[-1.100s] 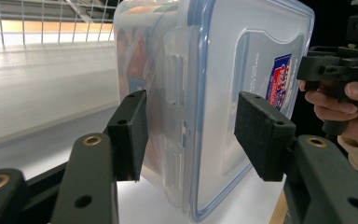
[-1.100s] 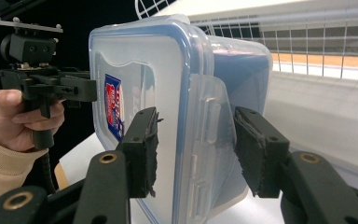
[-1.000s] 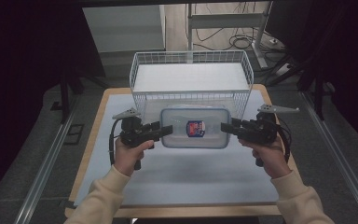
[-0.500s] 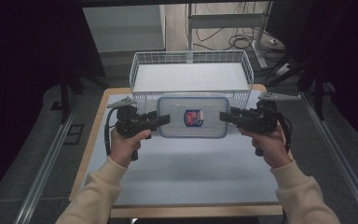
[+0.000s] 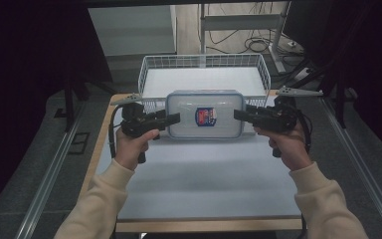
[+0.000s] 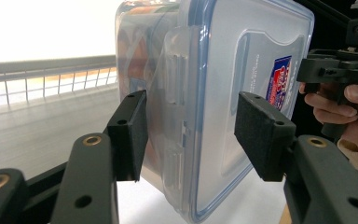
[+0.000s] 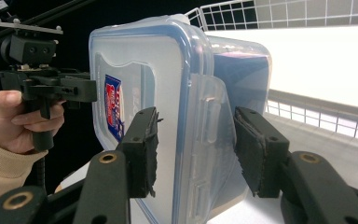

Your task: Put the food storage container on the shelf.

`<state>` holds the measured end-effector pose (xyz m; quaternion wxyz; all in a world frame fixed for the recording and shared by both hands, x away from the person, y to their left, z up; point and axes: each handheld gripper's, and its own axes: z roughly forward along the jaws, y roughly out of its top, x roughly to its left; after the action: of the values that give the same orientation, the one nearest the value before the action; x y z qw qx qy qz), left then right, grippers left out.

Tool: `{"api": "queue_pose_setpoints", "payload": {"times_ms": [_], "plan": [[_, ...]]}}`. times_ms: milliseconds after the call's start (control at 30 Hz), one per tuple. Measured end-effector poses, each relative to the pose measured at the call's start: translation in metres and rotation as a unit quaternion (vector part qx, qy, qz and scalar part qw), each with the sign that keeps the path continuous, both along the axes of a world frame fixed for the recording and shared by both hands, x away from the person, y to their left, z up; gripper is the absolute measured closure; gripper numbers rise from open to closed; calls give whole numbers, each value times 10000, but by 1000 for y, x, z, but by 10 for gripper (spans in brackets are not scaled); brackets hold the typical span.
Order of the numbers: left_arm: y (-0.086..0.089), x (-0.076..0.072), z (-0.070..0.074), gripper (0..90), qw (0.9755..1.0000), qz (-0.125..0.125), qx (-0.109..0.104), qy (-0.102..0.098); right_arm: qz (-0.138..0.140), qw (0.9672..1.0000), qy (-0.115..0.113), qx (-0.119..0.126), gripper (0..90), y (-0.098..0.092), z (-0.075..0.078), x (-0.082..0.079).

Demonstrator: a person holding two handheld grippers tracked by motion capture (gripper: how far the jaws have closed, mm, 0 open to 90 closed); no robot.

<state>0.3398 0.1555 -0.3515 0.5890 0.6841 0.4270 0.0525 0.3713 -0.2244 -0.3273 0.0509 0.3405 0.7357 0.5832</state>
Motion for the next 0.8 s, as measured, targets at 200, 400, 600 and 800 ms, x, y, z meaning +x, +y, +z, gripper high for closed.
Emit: {"api": "queue_pose_setpoints", "payload": {"times_ms": [200,400,600,800], "plan": [[1,9,10,455,10000,28,13,-23,23,10000,-23,1,515,2,9,11],[3,20,20,455,9999,67,72,-64,46,10000,18,-7,515,4,18,24],[6,39,29,454,9999,96,62,-40,53,10000,59,-21,514,7,27,43],[11,61,34,453,9999,146,3,41,25,9998,173,21,513,12,35,67]]}}
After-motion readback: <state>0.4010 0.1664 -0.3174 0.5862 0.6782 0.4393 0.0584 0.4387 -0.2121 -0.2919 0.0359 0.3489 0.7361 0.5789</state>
